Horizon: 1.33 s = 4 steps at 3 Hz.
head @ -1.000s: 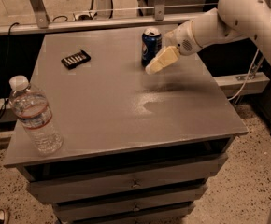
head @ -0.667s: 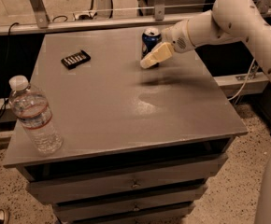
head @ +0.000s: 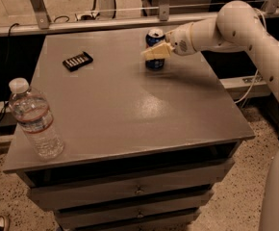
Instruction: Move pepsi can near rxbar chocolate
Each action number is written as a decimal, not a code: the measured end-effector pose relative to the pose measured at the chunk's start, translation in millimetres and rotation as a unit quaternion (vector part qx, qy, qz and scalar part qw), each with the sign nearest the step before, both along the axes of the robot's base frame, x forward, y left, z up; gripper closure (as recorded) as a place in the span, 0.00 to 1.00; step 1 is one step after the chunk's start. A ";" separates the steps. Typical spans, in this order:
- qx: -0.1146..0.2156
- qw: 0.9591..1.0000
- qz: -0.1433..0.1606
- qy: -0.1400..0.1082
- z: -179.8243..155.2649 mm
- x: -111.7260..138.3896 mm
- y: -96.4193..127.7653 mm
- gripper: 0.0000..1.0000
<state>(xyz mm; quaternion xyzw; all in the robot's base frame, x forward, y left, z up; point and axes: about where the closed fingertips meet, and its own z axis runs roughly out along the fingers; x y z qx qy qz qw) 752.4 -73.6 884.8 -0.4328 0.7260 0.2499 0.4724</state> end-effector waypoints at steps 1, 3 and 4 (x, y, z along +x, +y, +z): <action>0.031 0.999 0.008 -0.009 16.1 -4.3 1.6 0.64; 0.033 0.999 0.012 -0.007 14.0 -4.3 7.7 1.00; 0.047 0.998 0.034 -0.019 13.5 -1.8 33.6 1.00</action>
Offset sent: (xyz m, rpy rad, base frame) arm -0.0039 0.0014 0.0146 0.0577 -0.0169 0.0138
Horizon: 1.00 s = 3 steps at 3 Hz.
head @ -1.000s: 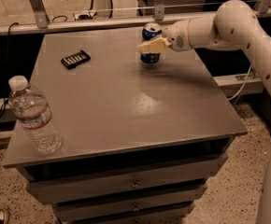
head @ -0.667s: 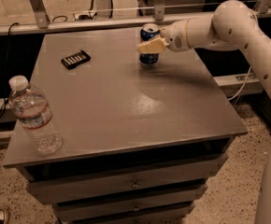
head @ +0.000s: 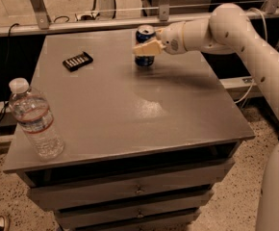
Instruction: Move pepsi can near rxbar chocolate
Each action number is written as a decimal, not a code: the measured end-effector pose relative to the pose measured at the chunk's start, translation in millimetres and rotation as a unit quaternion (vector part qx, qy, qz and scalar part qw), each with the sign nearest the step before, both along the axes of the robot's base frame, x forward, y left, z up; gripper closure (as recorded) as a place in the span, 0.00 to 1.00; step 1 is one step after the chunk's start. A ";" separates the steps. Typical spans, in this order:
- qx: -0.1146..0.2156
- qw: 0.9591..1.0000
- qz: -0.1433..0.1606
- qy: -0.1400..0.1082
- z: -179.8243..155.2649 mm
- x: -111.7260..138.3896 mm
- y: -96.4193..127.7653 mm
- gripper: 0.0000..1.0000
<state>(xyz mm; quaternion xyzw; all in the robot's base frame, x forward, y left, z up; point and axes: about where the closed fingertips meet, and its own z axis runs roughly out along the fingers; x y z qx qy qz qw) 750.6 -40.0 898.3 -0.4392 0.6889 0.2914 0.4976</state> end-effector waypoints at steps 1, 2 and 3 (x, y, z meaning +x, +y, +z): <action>0.016 0.999 0.040 -0.022 1.5 14.2 46.8 1.00; 0.027 0.997 0.064 -0.040 8.6 31.3 86.4 1.00; 0.030 0.994 0.086 -0.056 17.9 45.6 125.3 1.00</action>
Offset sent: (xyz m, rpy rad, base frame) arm 0.0603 0.1368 0.0194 0.0823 -0.1240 0.1805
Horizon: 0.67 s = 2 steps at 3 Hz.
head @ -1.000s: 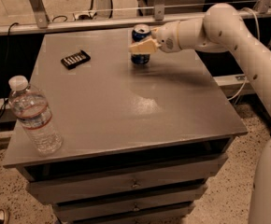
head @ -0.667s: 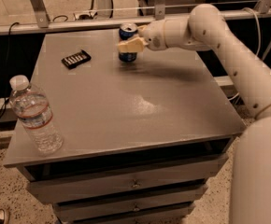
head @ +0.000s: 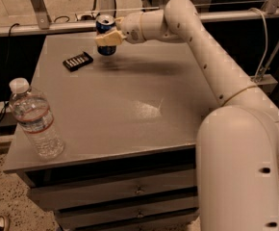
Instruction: Move pepsi can near rxbar chocolate
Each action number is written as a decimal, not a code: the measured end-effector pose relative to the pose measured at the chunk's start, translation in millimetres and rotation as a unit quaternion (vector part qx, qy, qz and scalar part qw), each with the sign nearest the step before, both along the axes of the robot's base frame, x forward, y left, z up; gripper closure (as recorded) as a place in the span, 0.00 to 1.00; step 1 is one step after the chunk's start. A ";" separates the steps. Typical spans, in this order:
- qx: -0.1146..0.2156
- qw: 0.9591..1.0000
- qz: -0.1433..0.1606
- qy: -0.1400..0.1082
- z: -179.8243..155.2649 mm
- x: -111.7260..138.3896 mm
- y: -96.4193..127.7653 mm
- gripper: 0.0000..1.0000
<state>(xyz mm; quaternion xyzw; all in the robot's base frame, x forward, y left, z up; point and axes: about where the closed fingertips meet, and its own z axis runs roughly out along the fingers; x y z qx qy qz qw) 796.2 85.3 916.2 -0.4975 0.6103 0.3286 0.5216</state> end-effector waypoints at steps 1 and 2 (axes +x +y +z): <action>-0.008 1.000 0.006 -0.001 -5.5 8.1 17.4 1.00; -0.020 1.000 0.002 0.001 -14.2 15.2 19.2 1.00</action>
Offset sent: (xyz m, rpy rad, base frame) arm 0.0268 0.0120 -0.0198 -0.0678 0.0034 -0.0187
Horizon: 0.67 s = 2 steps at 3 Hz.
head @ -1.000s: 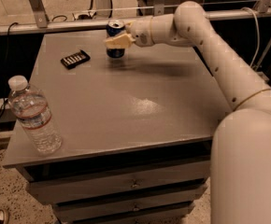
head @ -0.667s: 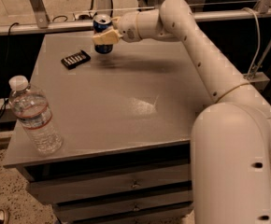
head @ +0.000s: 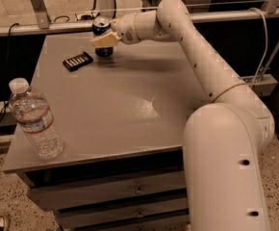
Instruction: Move pepsi can near rxbar chocolate
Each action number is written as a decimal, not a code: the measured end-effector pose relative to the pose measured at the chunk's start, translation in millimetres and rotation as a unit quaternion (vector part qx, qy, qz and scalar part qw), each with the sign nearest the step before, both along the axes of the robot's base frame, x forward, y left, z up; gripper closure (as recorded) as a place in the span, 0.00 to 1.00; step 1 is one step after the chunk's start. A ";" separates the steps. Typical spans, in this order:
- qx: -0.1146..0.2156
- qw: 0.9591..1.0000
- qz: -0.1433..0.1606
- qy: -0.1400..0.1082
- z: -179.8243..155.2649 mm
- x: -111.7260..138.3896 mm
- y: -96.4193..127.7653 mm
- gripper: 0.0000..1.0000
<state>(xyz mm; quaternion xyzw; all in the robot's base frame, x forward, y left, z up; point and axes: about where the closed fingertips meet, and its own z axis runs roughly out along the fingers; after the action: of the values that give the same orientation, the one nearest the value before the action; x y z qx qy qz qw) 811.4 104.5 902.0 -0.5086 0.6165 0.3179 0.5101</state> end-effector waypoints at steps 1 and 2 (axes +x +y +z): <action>-0.007 1.000 -0.004 0.014 -7.8 3.3 -1.7 0.82; -0.007 0.999 0.003 0.034 -16.7 2.5 0.7 0.59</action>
Offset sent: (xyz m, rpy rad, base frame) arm 0.0055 -0.0053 -0.0226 -0.0160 0.1162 0.0176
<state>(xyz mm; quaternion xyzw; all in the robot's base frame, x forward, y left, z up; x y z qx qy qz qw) 813.9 105.2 885.4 -0.5034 0.6340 0.3318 0.4843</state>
